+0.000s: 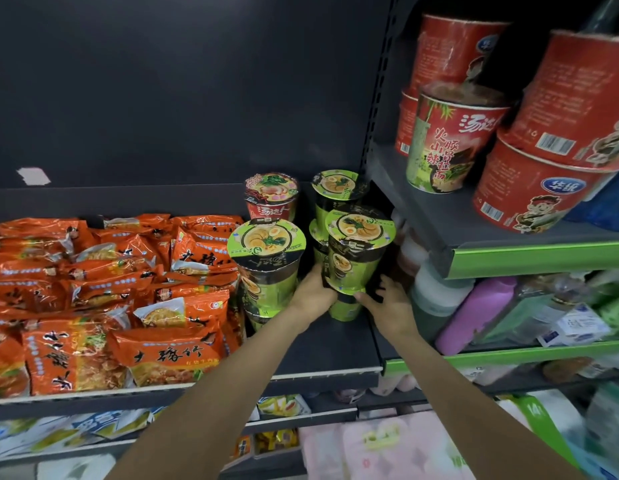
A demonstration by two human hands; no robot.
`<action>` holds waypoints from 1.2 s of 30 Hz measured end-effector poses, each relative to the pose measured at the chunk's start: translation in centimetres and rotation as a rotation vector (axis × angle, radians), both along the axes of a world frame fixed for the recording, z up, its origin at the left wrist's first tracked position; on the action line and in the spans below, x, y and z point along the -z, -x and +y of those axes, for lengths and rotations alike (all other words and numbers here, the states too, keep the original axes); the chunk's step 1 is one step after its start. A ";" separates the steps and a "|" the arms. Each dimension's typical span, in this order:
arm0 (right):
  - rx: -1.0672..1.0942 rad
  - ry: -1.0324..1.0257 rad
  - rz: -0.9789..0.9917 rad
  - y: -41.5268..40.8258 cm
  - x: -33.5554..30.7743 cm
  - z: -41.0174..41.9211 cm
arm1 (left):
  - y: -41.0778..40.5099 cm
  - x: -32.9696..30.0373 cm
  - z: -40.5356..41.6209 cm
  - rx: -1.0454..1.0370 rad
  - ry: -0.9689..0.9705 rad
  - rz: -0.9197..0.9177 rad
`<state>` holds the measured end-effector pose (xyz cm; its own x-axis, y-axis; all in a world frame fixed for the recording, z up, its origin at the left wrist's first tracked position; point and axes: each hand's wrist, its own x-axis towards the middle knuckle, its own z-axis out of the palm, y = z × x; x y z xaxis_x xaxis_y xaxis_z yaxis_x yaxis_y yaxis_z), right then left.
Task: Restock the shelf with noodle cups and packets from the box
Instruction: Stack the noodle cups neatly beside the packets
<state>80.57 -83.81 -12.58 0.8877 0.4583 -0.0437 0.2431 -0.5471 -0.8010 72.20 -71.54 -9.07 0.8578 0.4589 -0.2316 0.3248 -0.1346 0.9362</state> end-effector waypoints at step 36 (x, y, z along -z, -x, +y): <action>0.143 -0.070 -0.086 -0.4 0.7 1.8 | 1.2 2.1 -1.7 0.008 -0.029 0.044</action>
<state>80.95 -82.05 -13.26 0.9432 0.3262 0.0622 0.2355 -0.5250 -0.8179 70.98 -73.21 -11.21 0.8507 0.4592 -0.2560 0.3645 -0.1641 0.9166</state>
